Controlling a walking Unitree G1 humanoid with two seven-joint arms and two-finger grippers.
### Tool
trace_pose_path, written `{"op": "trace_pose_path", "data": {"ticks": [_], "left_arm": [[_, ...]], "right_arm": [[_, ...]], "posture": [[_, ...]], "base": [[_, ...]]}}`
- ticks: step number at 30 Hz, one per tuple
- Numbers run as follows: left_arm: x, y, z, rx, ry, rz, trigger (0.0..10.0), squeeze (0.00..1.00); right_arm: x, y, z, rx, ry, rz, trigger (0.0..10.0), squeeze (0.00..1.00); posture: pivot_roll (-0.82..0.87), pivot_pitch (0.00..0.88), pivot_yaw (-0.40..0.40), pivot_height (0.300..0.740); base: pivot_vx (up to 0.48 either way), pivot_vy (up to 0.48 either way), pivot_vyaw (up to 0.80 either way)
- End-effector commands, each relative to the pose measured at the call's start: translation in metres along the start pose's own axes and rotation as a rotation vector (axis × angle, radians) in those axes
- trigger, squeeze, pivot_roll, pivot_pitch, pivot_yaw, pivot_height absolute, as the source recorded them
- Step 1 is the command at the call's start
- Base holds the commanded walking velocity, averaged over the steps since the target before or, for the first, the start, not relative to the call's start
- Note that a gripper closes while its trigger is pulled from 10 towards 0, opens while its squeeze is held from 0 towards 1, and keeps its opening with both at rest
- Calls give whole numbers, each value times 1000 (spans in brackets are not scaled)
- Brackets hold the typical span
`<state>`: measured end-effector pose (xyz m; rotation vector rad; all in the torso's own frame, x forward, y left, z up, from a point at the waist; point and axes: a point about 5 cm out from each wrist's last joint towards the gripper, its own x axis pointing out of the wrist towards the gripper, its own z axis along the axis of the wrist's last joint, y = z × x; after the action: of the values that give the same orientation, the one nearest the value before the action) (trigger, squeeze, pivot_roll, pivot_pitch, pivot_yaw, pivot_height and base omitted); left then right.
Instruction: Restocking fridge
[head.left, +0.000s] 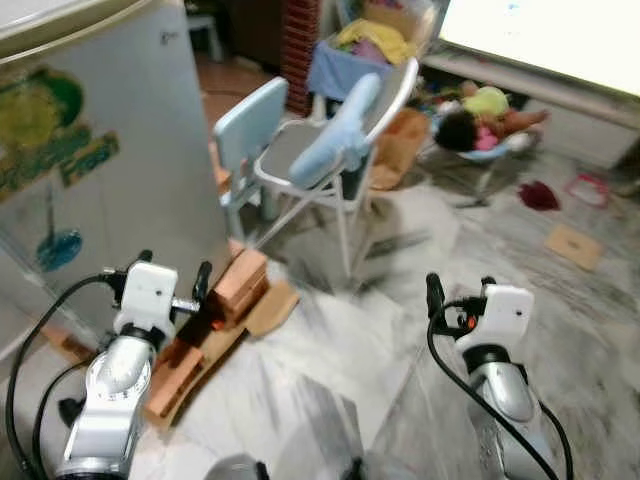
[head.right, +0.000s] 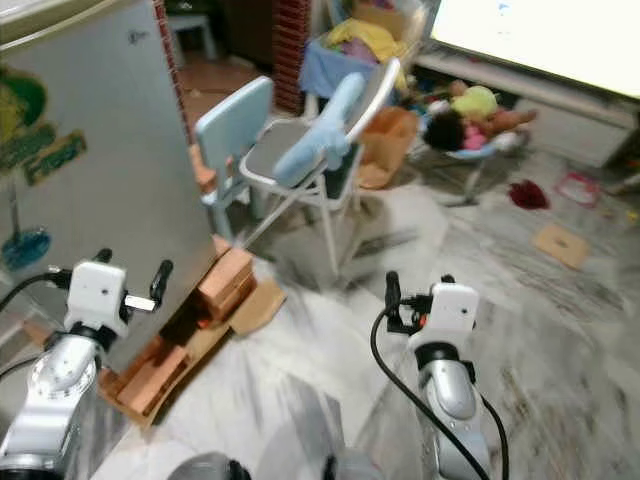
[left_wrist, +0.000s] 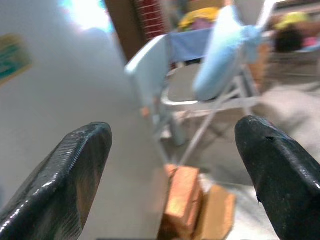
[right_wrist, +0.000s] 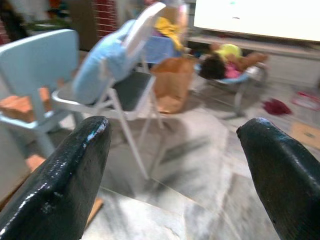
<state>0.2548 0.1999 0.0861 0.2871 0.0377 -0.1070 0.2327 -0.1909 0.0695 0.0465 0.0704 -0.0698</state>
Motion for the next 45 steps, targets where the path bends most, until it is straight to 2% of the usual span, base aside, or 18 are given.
{"op": "trace_pose_path", "data": {"ticks": [1,10,18,23,27,33,40,45], "left_arm": [[-1,-3,-2,11,9,-15,10000,0],[0,-12,1,15,-21,0,10000,0],[-7,-16,1,8,-44,30,10000,0],[-6,-7,-1,10,-29,50,10000,0],[-5,-6,0,36,-36,24,10000,0],[2,-7,4,38,-54,-16,10000,0],[3,-6,6,37,-57,-8,10000,0],[2,-8,5,8,-59,8,10000,0]], "right_arm": [[5,0,7,2,-21,0,10000,0],[20,9,13,1,-36,49,10000,0],[33,20,20,-33,-64,124,10000,0],[34,22,19,-24,-61,120,10000,0],[36,23,19,-21,-66,112,10000,0],[44,26,29,-26,-99,105,10000,0],[43,27,29,-37,-102,102,10000,0],[41,29,26,-42,-94,109,10000,0]], "posture": [[28,38,-24,740],[55,27,-62,740],[79,41,-106,740],[78,44,-91,740],[63,43,-73,740],[52,53,-54,740],[47,65,-52,740],[48,70,-66,740]], "base": [[0,480,0],[0,460,0],[0,0,205],[0,0,685],[0,257,0],[0,445,0],[0,480,0],[0,258,0]]}}
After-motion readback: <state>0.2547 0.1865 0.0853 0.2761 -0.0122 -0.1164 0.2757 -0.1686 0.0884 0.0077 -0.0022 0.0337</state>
